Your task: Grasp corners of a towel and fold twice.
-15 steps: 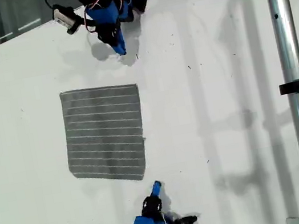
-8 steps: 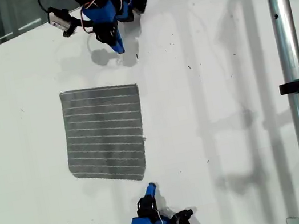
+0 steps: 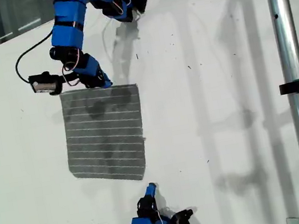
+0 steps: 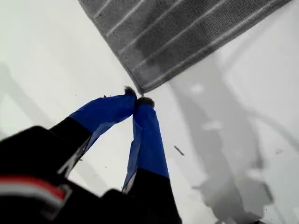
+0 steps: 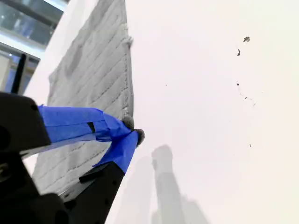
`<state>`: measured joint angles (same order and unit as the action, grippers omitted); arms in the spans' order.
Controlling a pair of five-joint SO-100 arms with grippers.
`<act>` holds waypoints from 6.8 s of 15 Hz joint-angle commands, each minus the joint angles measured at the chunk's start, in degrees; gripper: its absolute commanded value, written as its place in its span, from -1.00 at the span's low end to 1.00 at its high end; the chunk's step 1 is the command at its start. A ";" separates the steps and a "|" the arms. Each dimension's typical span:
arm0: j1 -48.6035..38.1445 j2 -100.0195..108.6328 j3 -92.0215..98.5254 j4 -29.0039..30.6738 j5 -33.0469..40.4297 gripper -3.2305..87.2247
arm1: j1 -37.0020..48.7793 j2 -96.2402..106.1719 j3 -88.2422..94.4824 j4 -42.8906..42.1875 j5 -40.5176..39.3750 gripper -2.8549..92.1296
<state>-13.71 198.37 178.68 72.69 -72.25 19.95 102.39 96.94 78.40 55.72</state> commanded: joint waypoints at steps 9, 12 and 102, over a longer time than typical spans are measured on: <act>0.35 0.35 0.00 -0.88 -0.53 -0.99 | -4.48 -12.04 -7.03 0.79 -13.54 -0.20; 1.05 0.35 0.00 -0.79 -0.97 -0.99 | -2.81 -17.31 -0.26 -6.59 -14.24 -0.23; -25.31 -70.14 -70.14 0.09 32.52 -0.39 | 17.84 7.12 15.47 3.87 -2.90 0.01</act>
<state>-43.24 116.10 101.16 76.64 -38.14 36.91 103.80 107.05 83.50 49.04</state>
